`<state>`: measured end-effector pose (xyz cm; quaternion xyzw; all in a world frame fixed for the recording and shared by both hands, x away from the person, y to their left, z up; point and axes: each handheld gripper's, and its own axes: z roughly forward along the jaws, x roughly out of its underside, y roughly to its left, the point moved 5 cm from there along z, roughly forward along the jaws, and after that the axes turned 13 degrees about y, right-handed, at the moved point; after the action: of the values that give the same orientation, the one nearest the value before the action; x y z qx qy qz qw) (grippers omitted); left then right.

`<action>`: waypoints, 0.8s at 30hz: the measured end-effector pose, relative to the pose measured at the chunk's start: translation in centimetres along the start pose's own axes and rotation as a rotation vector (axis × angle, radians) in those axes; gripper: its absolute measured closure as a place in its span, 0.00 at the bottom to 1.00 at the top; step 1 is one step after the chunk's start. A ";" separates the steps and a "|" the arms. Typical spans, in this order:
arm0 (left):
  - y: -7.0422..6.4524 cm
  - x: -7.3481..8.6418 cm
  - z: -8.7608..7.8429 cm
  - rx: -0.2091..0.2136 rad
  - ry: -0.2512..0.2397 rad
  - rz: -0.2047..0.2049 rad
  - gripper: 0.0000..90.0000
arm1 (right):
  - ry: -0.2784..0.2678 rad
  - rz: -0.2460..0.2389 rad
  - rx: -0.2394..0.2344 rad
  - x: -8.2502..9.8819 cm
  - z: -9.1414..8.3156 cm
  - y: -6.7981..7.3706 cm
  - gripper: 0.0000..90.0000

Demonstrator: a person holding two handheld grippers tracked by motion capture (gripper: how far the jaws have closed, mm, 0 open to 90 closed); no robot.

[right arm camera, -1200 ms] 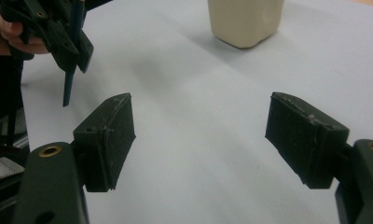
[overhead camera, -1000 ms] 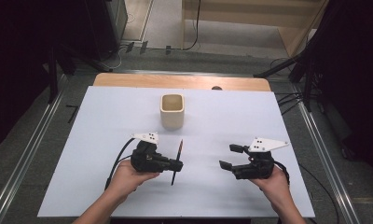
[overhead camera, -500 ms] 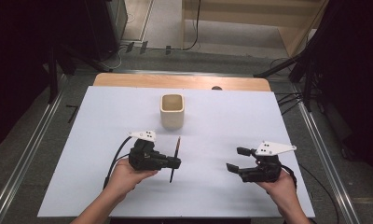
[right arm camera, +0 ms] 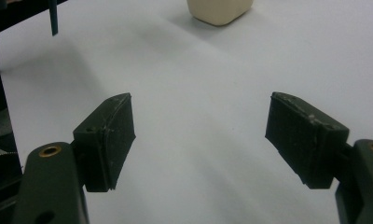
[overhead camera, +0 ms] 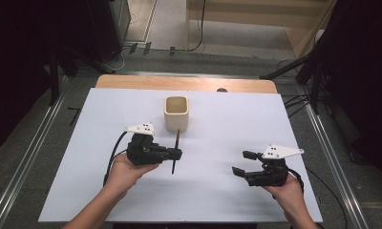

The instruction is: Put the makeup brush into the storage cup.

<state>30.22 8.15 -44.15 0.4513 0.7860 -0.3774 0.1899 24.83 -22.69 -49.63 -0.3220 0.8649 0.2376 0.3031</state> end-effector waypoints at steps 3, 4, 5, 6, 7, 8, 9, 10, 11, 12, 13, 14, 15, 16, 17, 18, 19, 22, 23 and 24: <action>0.1 -0.6 -0.6 -0.020 -0.023 0.003 0.94 | 0.005 0.001 -0.002 0.0 0.1 0.0 0.27; 0.2 -0.8 -0.8 -0.027 -0.032 0.001 0.94 | 0.004 0.002 -0.001 0.0 0.1 0.0 0.27; 0.3 -1.0 -0.9 -0.038 -0.038 0.000 0.94 | 0.005 0.003 0.000 0.0 0.1 0.0 0.27; 0.3 -1.2 -1.0 -0.046 -0.043 0.000 0.94 | 0.006 0.004 -0.001 0.0 0.1 0.0 0.27; 0.5 -1.4 -1.1 -0.058 -0.050 -0.002 0.94 | 0.007 0.004 0.000 0.0 0.1 0.0 0.27; 0.6 -1.5 -1.3 -0.067 -0.055 -0.007 0.94 | 0.007 0.003 0.001 0.1 0.1 0.0 0.27; 0.7 -1.7 -1.4 -0.081 -0.059 -0.007 0.94 | 0.007 0.004 0.001 0.1 0.1 0.0 0.27; 0.8 -1.9 -1.4 -0.096 -0.058 -0.006 0.94 | 0.006 0.002 0.003 0.0 0.1 0.0 0.27; 1.0 -2.1 -1.5 -0.112 -0.060 -0.005 0.94 | 0.004 0.005 0.002 0.0 0.1 0.0 0.27; 1.1 -2.3 -1.6 -0.115 -0.063 -0.009 0.94 | 0.003 0.004 0.001 0.0 0.1 0.0 0.27; 1.2 -2.4 -1.6 -0.118 -0.069 -0.010 0.94 | 0.001 0.003 -0.001 0.0 0.0 -0.1 0.27; 1.3 -2.6 -1.7 -0.124 -0.074 -0.010 0.94 | -0.001 0.005 -0.005 0.0 0.0 0.0 0.27; 1.4 -2.8 -1.8 -0.128 -0.079 -0.011 0.94 | -0.002 0.003 -0.004 0.0 0.0 0.0 0.27; 1.4 -3.0 -1.9 -0.134 -0.084 -0.013 0.94 | 0.001 0.002 -0.004 0.0 0.1 0.0 0.27; 1.5 -3.2 -1.9 -0.139 -0.088 -0.012 0.94 | 0.001 0.001 -0.004 0.0 0.1 0.0 0.27; 1.4 -3.4 -2.0 -0.142 -0.099 -0.010 0.94 | 0.003 0.001 -0.003 0.0 0.1 -0.1 0.27; 1.5 -3.7 -2.1 -0.142 -0.105 -0.010 0.94 | 0.002 0.002 -0.002 0.0 0.1 -0.1 0.27; 1.5 -4.2 -2.4 -0.165 -0.107 -0.002 0.94 | 0.002 0.001 0.000 0.0 0.1 -0.1 0.27; 1.6 -4.3 -2.4 -0.165 -0.109 -0.002 0.94 | 0.002 0.001 0.000 0.0 0.1 -0.1 0.27; 1.6 -4.4 -2.5 -0.169 -0.112 -0.002 0.94 | 0.003 0.001 0.002 0.0 0.1 -0.1 0.27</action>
<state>34.02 8.05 -40.47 0.4111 0.8037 -0.3344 0.2706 24.92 -22.73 -49.75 -0.3216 0.8657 0.2364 0.3021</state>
